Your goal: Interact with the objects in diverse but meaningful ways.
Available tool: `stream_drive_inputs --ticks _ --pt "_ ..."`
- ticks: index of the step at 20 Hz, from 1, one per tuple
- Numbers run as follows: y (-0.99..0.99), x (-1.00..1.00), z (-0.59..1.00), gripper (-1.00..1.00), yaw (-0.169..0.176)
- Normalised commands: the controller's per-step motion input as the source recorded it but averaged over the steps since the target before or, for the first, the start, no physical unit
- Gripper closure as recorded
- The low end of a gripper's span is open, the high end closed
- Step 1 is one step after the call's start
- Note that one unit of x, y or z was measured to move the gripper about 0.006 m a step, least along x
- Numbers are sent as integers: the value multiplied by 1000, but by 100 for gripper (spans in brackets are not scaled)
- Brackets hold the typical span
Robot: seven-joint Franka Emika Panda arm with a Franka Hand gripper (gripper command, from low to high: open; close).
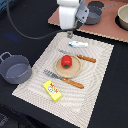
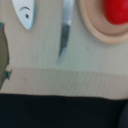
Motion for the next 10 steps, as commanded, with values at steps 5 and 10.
stream_drive_inputs --ticks 5,10 --pt "-643 -521 117 -100 -87" --pt "-602 -590 -60 -100 -102"
